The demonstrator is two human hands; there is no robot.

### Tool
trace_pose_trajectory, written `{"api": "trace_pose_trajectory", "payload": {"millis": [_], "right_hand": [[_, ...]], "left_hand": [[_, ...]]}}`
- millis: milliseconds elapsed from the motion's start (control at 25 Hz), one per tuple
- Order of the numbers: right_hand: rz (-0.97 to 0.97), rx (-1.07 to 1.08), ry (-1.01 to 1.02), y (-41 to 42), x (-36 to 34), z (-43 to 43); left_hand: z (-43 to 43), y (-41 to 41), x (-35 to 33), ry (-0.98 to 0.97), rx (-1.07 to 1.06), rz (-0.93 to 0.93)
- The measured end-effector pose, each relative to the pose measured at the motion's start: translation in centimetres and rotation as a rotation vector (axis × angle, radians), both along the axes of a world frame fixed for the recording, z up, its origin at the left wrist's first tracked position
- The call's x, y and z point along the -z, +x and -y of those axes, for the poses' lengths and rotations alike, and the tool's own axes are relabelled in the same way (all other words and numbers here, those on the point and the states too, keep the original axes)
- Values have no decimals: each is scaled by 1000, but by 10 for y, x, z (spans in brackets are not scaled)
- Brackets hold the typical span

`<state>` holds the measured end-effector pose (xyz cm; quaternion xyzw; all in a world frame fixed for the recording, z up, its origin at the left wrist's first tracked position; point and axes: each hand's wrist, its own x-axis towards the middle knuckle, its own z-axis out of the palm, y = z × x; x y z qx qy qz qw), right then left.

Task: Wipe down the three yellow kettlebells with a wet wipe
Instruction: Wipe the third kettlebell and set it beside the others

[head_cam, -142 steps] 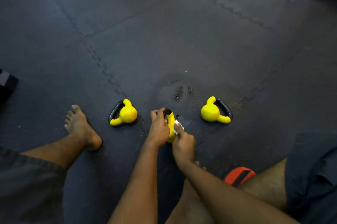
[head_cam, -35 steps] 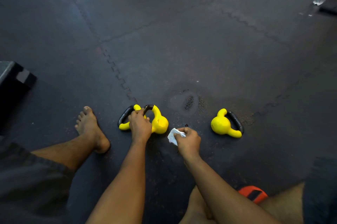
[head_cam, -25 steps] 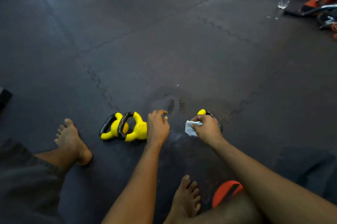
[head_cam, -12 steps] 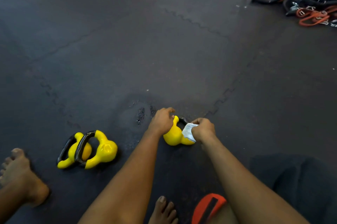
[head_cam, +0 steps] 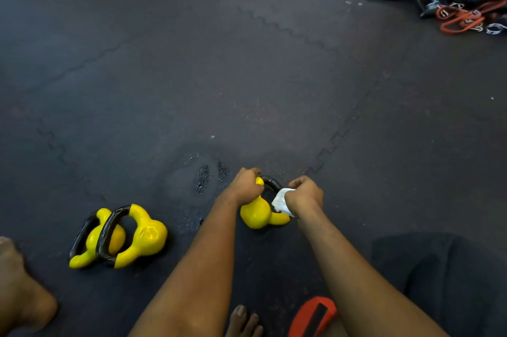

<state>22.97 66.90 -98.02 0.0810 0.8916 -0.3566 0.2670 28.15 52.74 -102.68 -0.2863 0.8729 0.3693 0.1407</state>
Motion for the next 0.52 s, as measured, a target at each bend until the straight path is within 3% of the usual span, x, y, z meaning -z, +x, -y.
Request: {"api": "trace_pose_trajectory", "payload": {"millis": [520], "right_hand": [[-59, 70, -87, 34, -47, -39]], "left_hand": [[-58, 88, -40, -67, -131, -253]]}}
